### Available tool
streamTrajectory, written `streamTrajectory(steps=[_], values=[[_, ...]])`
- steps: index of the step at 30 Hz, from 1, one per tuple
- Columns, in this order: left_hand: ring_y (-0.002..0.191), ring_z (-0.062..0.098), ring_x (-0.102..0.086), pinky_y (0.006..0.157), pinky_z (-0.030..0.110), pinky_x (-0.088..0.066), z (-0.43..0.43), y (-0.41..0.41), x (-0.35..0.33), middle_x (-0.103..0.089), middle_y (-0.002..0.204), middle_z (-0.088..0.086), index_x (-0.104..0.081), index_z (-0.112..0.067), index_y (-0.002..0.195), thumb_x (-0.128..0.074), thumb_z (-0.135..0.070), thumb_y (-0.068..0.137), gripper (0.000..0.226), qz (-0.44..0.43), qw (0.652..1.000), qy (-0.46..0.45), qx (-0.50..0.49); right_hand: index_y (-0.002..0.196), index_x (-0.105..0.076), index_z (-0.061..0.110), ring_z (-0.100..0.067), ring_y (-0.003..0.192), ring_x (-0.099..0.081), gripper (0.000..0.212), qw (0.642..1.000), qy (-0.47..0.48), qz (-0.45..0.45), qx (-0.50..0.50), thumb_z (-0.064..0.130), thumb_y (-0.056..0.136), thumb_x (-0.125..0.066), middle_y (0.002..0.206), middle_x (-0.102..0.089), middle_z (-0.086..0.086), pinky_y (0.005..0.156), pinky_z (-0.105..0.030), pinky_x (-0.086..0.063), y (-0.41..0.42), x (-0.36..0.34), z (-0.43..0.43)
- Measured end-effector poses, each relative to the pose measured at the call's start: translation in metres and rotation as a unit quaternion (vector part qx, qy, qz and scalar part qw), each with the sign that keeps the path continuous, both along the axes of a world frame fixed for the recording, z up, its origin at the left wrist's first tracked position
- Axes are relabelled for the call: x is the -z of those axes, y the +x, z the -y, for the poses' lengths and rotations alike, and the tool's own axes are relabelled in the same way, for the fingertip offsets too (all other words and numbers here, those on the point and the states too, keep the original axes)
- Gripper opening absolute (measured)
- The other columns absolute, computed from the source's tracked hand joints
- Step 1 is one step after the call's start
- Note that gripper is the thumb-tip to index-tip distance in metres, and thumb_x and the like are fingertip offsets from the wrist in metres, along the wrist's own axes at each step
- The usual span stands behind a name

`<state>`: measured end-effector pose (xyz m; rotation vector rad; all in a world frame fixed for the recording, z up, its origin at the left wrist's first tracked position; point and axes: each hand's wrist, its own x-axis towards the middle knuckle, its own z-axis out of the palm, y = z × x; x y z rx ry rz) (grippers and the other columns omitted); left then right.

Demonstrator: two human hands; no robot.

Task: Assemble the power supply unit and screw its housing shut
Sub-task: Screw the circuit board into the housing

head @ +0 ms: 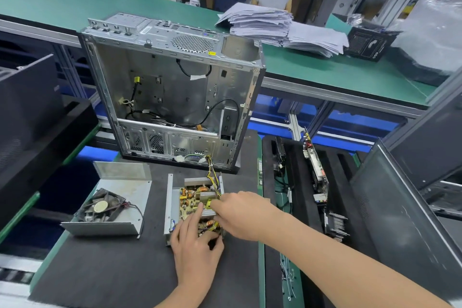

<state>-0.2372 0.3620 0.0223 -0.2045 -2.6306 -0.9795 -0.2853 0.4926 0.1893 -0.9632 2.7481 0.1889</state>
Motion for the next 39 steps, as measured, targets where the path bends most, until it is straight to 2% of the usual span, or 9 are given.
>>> streamTrajectory(steps=[6, 14, 16, 19, 23, 27, 30, 32, 39], values=[[0.125, 0.027, -0.054, 0.104, 0.051, -0.038, 0.002, -0.002, 0.0, -0.057, 0.149, -0.002, -0.078, -0.026, 0.073, -0.094, -0.021, 0.056, 0.024, -0.024, 1.0, -0.013, -0.003, 0.108, -0.065, 0.006, -0.033, 0.085, -0.059, 0.019, 0.984, 0.005, 0.051, -0.169, 0.004, 0.091, -0.06, 0.104, -0.056, -0.01, 0.056, -0.037, -0.038, 0.003, -0.006, -0.007], [0.123, 0.025, -0.053, 0.104, 0.048, -0.035, -0.003, -0.001, -0.006, -0.064, 0.141, 0.005, -0.07, -0.027, 0.054, -0.104, -0.018, 0.041, 0.037, -0.002, 1.0, -0.011, -0.013, 0.1, -0.05, 0.009, -0.043, 0.095, -0.064, 0.006, 0.984, -0.044, 0.022, 0.173, 0.015, 0.101, -0.05, 0.085, -0.051, -0.013, 0.065, -0.039, -0.037, 0.011, 0.004, 0.018], [0.124, 0.025, -0.051, 0.104, 0.047, -0.033, -0.002, 0.0, -0.007, -0.064, 0.141, 0.006, -0.072, -0.026, 0.056, -0.105, -0.021, 0.041, 0.036, 0.008, 1.0, -0.016, -0.006, 0.112, -0.056, 0.007, -0.042, 0.094, -0.065, 0.014, 0.992, -0.004, 0.015, 0.122, 0.015, 0.102, -0.052, 0.103, -0.06, -0.017, 0.065, -0.039, -0.037, 0.014, 0.0, 0.021], [0.122, 0.024, -0.052, 0.104, 0.048, -0.034, -0.002, 0.001, -0.007, -0.066, 0.138, 0.004, -0.081, -0.02, 0.076, -0.105, -0.021, 0.041, 0.043, 0.012, 1.0, -0.024, -0.01, 0.124, -0.06, 0.012, -0.034, 0.087, -0.065, 0.026, 0.995, 0.037, 0.024, -0.092, 0.015, 0.098, -0.06, 0.12, -0.055, -0.011, 0.058, -0.038, -0.044, 0.014, -0.01, 0.011], [0.119, 0.024, -0.052, 0.102, 0.046, -0.034, -0.002, -0.001, -0.007, -0.067, 0.137, 0.004, -0.082, -0.015, 0.09, -0.105, -0.019, 0.037, 0.058, 0.002, 1.0, -0.028, -0.013, 0.124, -0.066, 0.017, -0.026, 0.089, -0.064, 0.034, 0.973, 0.103, 0.002, -0.206, 0.008, 0.091, -0.065, 0.113, -0.056, -0.004, 0.062, -0.039, -0.056, 0.016, -0.014, 0.006], [0.122, 0.026, -0.051, 0.103, 0.047, -0.034, -0.001, -0.001, -0.006, -0.061, 0.143, 0.0, -0.077, -0.026, 0.066, -0.096, -0.024, 0.051, 0.024, -0.026, 0.999, -0.028, -0.003, 0.107, -0.061, 0.004, -0.04, 0.081, -0.062, 0.013, 0.999, -0.008, 0.041, -0.023, 0.008, 0.096, -0.056, 0.095, -0.06, -0.017, 0.062, -0.041, -0.043, 0.015, -0.012, 0.013], [0.122, 0.026, -0.05, 0.103, 0.046, -0.033, -0.001, -0.002, -0.005, -0.065, 0.14, 0.005, -0.072, -0.027, 0.056, -0.103, -0.02, 0.046, 0.033, -0.015, 0.999, -0.027, -0.012, 0.098, -0.052, 0.008, -0.039, 0.087, -0.058, 0.004, 0.989, -0.035, 0.029, 0.141, 0.01, 0.101, -0.049, 0.088, -0.052, -0.017, 0.065, -0.039, -0.036, 0.014, -0.007, 0.017], [0.122, 0.027, -0.05, 0.103, 0.047, -0.033, -0.001, -0.002, -0.006, -0.065, 0.14, 0.005, -0.073, -0.027, 0.056, -0.104, -0.018, 0.043, 0.035, -0.006, 1.0, -0.023, -0.013, 0.105, -0.056, 0.006, -0.042, 0.093, -0.062, 0.01, 0.986, -0.021, 0.014, 0.162, 0.01, 0.102, -0.048, 0.099, -0.06, -0.021, 0.066, -0.039, -0.036, 0.015, -0.003, 0.019], [0.122, 0.024, -0.052, 0.104, 0.048, -0.033, 0.0, -0.001, -0.004, -0.064, 0.142, 0.001, -0.081, -0.018, 0.086, -0.104, -0.022, 0.043, 0.049, 0.008, 0.999, -0.033, -0.007, 0.12, -0.066, 0.019, -0.024, 0.083, -0.061, 0.03, 0.978, 0.091, 0.018, -0.187, 0.011, 0.091, -0.064, 0.11, -0.053, -0.003, 0.055, -0.036, -0.05, 0.018, -0.006, 0.0]])
